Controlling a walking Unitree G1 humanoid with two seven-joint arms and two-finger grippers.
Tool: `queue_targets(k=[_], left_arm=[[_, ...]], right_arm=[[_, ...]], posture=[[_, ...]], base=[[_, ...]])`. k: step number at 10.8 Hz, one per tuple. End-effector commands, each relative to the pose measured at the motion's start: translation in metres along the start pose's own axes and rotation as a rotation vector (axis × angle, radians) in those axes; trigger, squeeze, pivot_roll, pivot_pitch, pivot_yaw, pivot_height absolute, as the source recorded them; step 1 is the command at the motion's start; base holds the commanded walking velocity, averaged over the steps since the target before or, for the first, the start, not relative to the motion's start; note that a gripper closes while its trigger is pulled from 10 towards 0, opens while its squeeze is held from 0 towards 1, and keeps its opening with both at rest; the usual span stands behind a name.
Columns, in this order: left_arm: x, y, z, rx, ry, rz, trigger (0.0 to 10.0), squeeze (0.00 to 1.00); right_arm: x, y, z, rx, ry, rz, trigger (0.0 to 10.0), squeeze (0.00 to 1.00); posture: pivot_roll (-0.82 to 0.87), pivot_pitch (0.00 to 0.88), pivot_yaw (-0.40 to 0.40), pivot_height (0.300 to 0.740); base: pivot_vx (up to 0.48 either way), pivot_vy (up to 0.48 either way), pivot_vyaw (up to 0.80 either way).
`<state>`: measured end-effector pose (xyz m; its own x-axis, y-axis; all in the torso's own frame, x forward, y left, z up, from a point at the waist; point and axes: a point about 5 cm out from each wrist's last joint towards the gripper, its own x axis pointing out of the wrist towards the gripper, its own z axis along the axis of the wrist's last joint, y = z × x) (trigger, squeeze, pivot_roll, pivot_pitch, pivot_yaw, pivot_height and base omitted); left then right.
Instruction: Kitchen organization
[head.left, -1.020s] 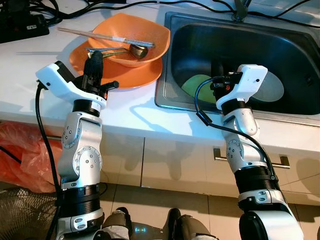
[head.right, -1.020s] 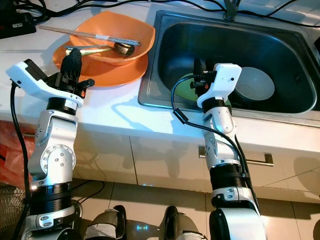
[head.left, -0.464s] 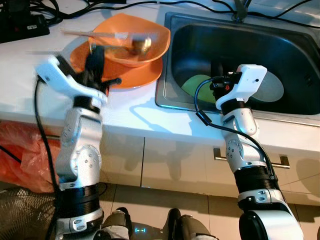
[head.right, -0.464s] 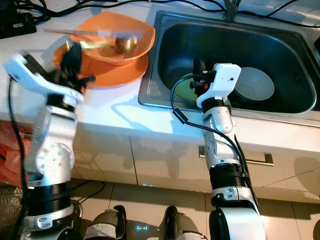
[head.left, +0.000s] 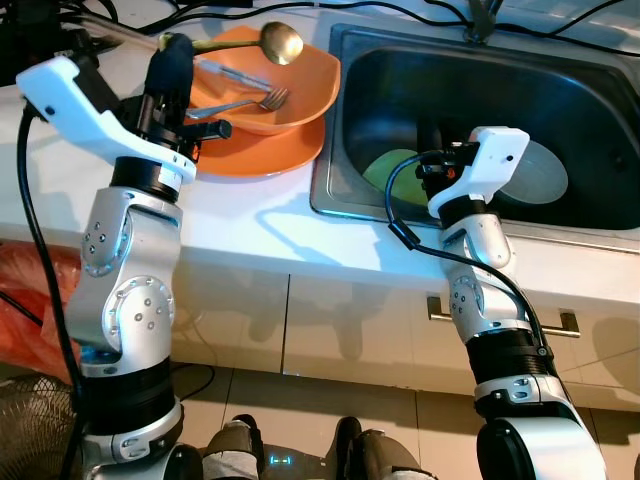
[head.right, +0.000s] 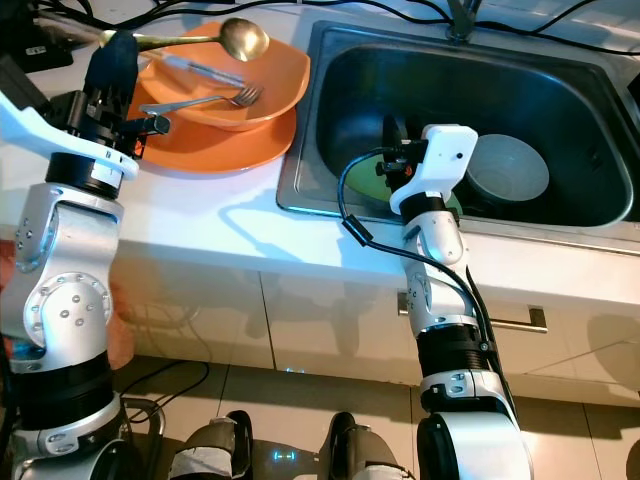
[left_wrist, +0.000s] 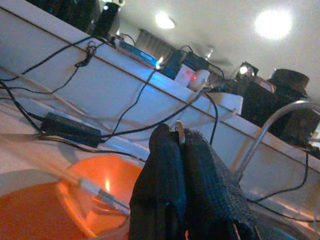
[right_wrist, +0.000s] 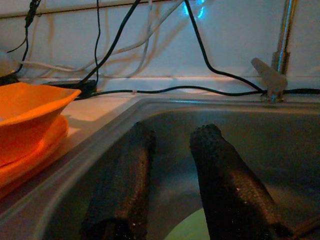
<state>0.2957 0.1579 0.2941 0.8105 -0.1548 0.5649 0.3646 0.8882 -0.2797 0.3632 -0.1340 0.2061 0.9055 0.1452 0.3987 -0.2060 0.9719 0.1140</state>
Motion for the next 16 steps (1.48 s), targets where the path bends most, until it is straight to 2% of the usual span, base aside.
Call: queue_targets(k=[1,3,6,7,8,10,13,15,16], left_arm=[[0.002,-0.010,0.001,0.010,0.011,-0.044,10.0,0.00],[0.004,-0.016,0.002,-0.008,0.017,-0.067,10.0,0.00],[0.010,-0.019,0.008,-0.059,-0.033,-0.065,10.0,0.00],[0.015,-0.031,0.012,-0.130,-0.075,-0.107,10.0,0.00],[0.017,-0.036,0.011,-0.162,-0.077,-0.121,10.0,0.00],[0.019,-0.048,-0.011,-0.272,-0.022,-0.157,10.0,0.00],[0.021,-0.055,-0.028,-0.349,0.031,-0.176,10.0,0.00],[0.024,-0.056,-0.038,-0.391,0.048,-0.175,10.0,0.00],[0.025,-0.056,-0.041,-0.398,0.057,-0.173,10.0,0.00]], right_arm=[[-0.001,-0.001,-0.003,-0.001,0.012,0.003,10.0,0.00],[-0.001,-0.001,-0.003,-0.004,0.013,0.002,10.0,0.00],[-0.001,0.000,-0.003,-0.001,0.012,0.004,10.0,0.00],[-0.001,0.000,-0.005,0.000,0.016,0.003,10.0,0.00],[-0.001,0.000,-0.005,0.000,0.018,0.001,10.0,0.00],[-0.001,0.000,-0.005,0.000,0.017,0.003,10.0,0.00],[-0.001,-0.002,-0.006,0.121,0.029,-0.018,10.0,0.00],[0.000,0.002,-0.006,0.346,0.049,-0.003,10.0,0.00],[0.000,0.004,-0.004,0.425,0.049,0.002,10.0,0.00]], posture=[[0.28,0.206,-0.098,0.740],[0.27,0.208,-0.096,0.740],[0.27,0.204,-0.094,0.740],[0.27,0.204,-0.094,0.740],[0.27,0.202,-0.095,0.740],[0.26,0.199,-0.092,0.740],[0.25,0.193,-0.082,0.740],[0.24,0.188,-0.075,0.740],[0.23,0.186,-0.073,0.740]], base=[[0.000,0.000,0.00],[0.000,0.000,0.00],[0.000,0.000,0.00],[0.000,0.000,0.00],[0.000,0.000,0.00],[0.000,0.000,0.00],[0.000,0.000,0.00],[0.000,0.000,0.00],[0.000,0.000,0.00]])
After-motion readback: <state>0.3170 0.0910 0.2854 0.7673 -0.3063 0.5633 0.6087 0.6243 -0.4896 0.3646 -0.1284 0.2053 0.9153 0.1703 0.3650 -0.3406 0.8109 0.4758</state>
